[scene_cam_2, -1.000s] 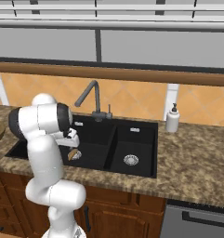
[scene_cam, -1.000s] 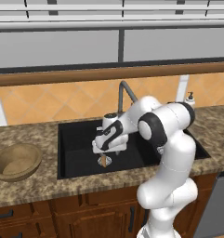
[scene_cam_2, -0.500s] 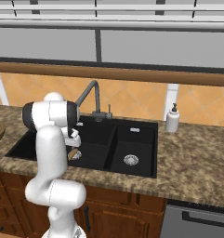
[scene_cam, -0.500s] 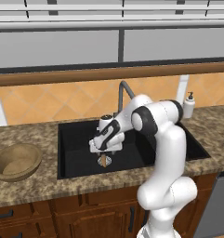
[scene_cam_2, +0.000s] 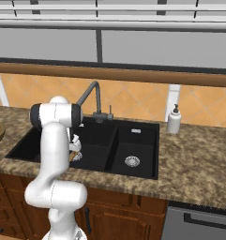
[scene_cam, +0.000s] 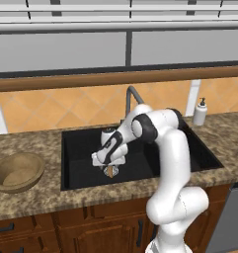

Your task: Pick the sweet potato from the sink and place it in the bowl. Then pick the bowl and place it in the microwave. Then close the microwave door and press the start button.

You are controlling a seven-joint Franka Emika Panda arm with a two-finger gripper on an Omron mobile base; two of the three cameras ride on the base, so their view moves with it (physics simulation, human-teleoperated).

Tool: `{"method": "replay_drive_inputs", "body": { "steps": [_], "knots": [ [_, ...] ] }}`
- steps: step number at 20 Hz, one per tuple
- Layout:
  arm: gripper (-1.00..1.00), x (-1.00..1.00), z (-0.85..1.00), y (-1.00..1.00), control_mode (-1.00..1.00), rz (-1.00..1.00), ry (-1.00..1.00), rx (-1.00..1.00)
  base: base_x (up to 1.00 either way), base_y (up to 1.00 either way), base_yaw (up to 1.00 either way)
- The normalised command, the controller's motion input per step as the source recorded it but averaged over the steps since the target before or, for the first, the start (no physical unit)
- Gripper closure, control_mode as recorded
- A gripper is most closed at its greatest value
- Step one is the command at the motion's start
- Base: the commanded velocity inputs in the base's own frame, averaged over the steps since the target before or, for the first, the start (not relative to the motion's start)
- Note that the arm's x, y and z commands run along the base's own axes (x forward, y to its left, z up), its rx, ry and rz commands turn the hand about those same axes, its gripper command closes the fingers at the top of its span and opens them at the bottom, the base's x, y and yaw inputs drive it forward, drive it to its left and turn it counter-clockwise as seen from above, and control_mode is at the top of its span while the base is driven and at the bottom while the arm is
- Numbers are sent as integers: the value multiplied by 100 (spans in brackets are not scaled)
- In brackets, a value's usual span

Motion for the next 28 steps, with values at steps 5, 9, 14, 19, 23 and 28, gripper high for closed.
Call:
{"method": "replay_drive_inputs", "body": {
  "steps": [5,9,14,19,23,28],
  "knots": [
    [-100,25,-31,-1,-100,0,0,0,0,0,0],
    [-100,16,-32,0,-100,0,0,0,0,0,0],
    [-100,7,-32,0,-100,0,0,0,0,0,0],
    [-100,8,-30,0,-100,0,0,0,0,0,0],
    [100,8,-19,0,-100,0,0,0,0,0,0],
    [100,5,0,0,-100,0,0,0,0,0,0]
  ]
}}
